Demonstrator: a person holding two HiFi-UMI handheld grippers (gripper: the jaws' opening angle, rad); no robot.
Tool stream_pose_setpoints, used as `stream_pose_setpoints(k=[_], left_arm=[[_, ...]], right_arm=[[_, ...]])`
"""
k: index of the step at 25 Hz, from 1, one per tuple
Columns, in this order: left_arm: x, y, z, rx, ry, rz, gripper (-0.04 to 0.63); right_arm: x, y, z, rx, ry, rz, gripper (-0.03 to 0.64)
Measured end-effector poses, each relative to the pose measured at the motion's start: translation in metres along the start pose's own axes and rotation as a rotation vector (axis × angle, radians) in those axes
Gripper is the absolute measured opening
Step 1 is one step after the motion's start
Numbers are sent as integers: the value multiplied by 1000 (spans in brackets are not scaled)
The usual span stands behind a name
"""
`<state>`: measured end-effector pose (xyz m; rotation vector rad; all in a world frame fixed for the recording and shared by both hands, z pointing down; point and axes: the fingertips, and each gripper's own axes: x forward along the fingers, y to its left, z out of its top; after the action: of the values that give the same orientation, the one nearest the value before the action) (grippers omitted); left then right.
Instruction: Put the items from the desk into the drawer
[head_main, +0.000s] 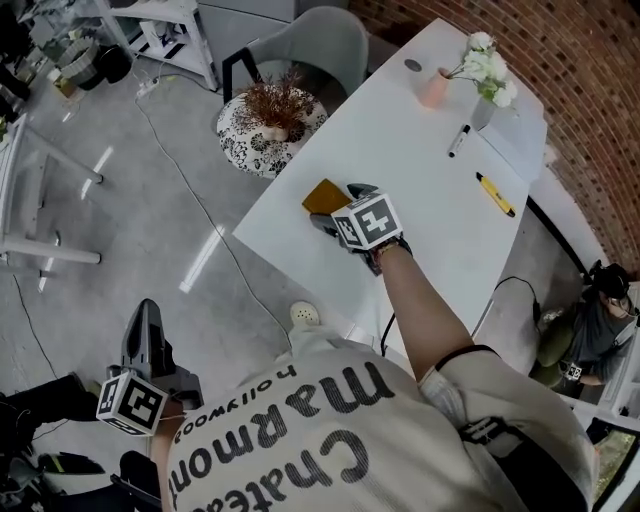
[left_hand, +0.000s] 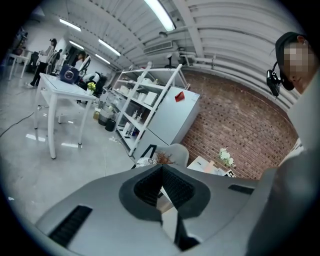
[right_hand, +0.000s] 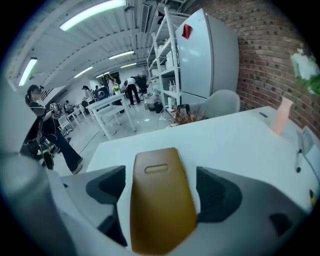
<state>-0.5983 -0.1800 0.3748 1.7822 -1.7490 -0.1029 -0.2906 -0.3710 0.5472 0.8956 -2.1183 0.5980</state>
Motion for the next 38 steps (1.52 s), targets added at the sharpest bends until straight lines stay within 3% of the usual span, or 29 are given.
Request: stream_pose_setpoints(k=[13, 23, 38], left_arm=[[3, -7, 4, 8, -7, 4, 0], [4, -10, 0, -13, -4, -5, 0], [0, -15, -1, -18, -1, -40, 0]], right_arm=[[14, 8, -6, -143, 76, 25, 399], [13, 9, -7, -139, 86, 25, 383], [1, 17, -14, -28, 69, -42, 379]])
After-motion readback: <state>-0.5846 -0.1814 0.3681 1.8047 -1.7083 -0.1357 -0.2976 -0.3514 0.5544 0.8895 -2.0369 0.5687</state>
